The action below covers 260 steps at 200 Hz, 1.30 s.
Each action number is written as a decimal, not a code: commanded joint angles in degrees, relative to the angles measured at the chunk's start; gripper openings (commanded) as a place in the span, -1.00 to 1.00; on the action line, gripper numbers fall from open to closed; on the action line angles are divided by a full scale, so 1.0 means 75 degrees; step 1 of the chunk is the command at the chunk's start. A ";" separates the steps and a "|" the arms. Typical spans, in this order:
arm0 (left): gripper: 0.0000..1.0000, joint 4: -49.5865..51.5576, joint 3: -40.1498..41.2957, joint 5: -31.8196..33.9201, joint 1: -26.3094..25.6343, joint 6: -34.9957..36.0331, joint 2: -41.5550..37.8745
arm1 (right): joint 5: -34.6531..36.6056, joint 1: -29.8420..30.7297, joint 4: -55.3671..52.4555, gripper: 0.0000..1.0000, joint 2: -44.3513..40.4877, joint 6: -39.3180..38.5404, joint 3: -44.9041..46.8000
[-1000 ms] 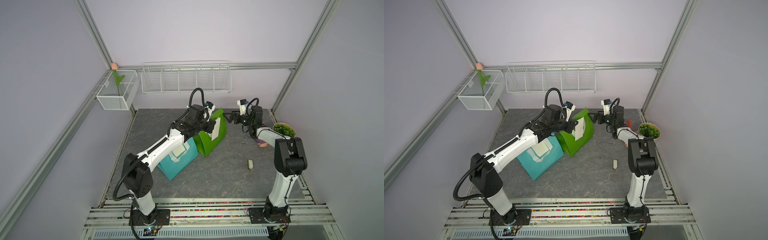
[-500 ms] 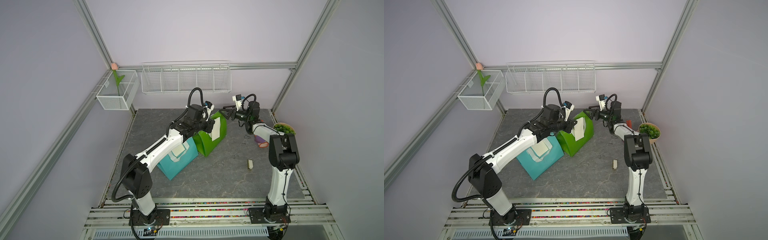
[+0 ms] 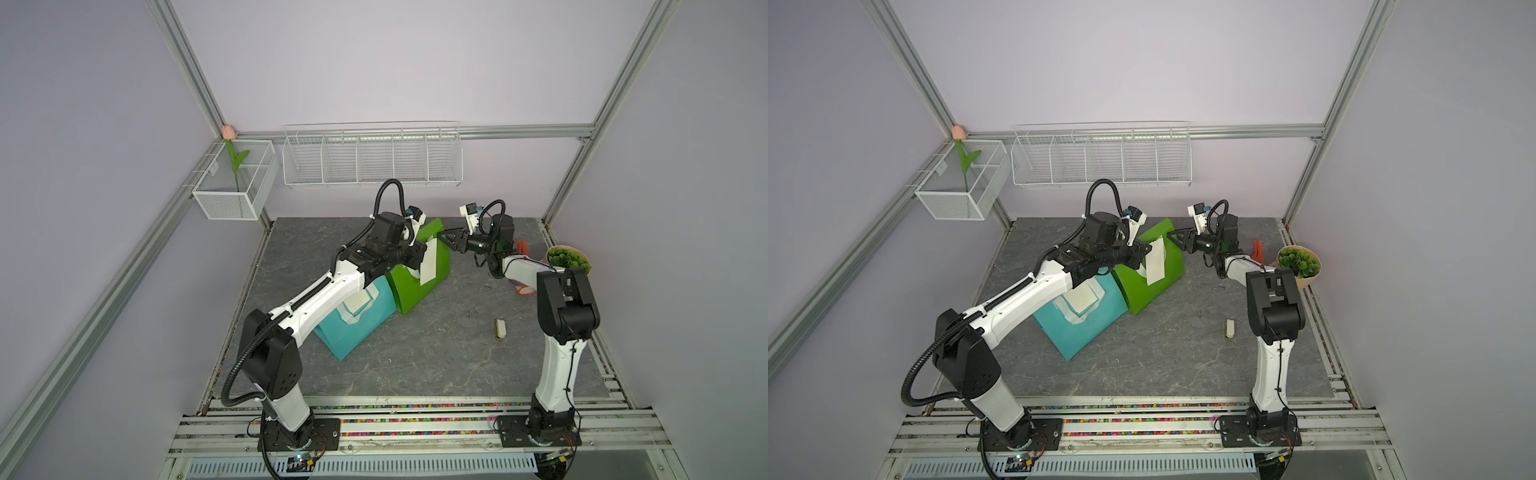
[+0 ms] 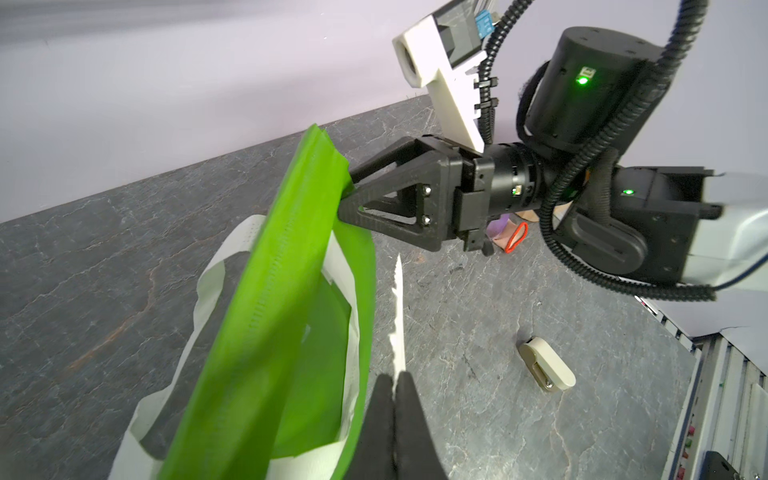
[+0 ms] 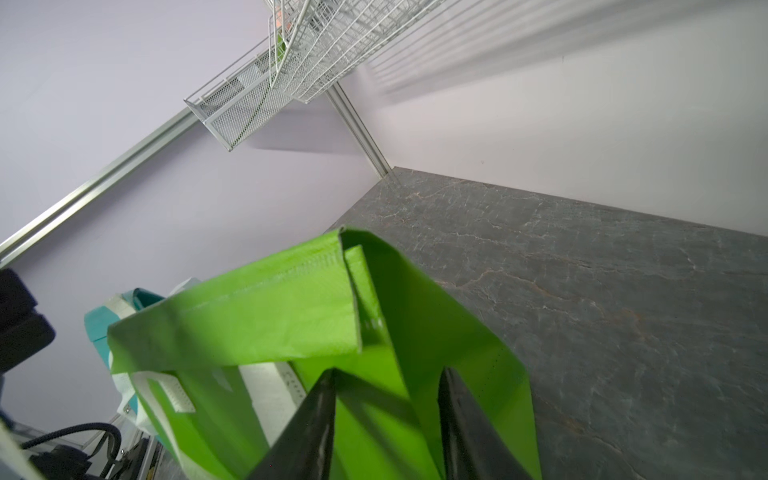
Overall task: Staple the receipts to the bags
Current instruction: Adjust the takeout bag at the center of the board.
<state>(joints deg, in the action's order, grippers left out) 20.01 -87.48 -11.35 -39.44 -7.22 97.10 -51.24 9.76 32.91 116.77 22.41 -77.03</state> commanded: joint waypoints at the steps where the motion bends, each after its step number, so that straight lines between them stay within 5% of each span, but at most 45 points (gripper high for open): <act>1: -1.00 -0.0110 0.0121 0.0063 0.0111 0.0073 -0.0309 | 0.0035 0.0081 0.0181 -0.22 -0.0764 -0.0134 0.0397; 72: -1.00 -0.0625 0.0579 -0.0887 0.0659 0.0016 -0.0530 | 0.1284 0.0591 -0.2261 -0.30 -0.2384 -0.1776 0.1419; 130: -1.00 -0.0870 0.1063 -0.1524 0.0697 0.0391 -0.0905 | 0.2648 0.0661 -0.3437 -0.34 -0.3194 -0.1956 0.2028; 145: -1.00 -0.0748 0.1095 -0.1695 0.0706 0.0423 -0.0989 | 0.2743 0.0679 -0.3642 -0.13 -0.3434 -0.2015 0.2101; 179: -1.00 -0.0506 0.1230 -0.1977 0.0706 0.0233 -0.1162 | 0.3193 0.0743 -0.4536 1.00 -0.4253 -0.2269 0.2138; 197: -1.00 -0.0449 0.1355 -0.2009 0.0704 0.0138 -0.1148 | 0.3499 0.0847 -0.4901 0.77 -0.4747 -0.2543 0.2107; 260: -1.00 -0.0669 0.1717 -0.2204 0.0980 0.0071 -0.1253 | 0.2635 0.1034 -0.5775 0.77 -0.4948 -0.4492 0.1228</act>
<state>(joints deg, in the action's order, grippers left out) 15.33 -74.63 -26.00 -33.78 -6.04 89.12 -26.76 17.37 -5.41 78.61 -1.74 -64.99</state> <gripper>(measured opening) 0.047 0.886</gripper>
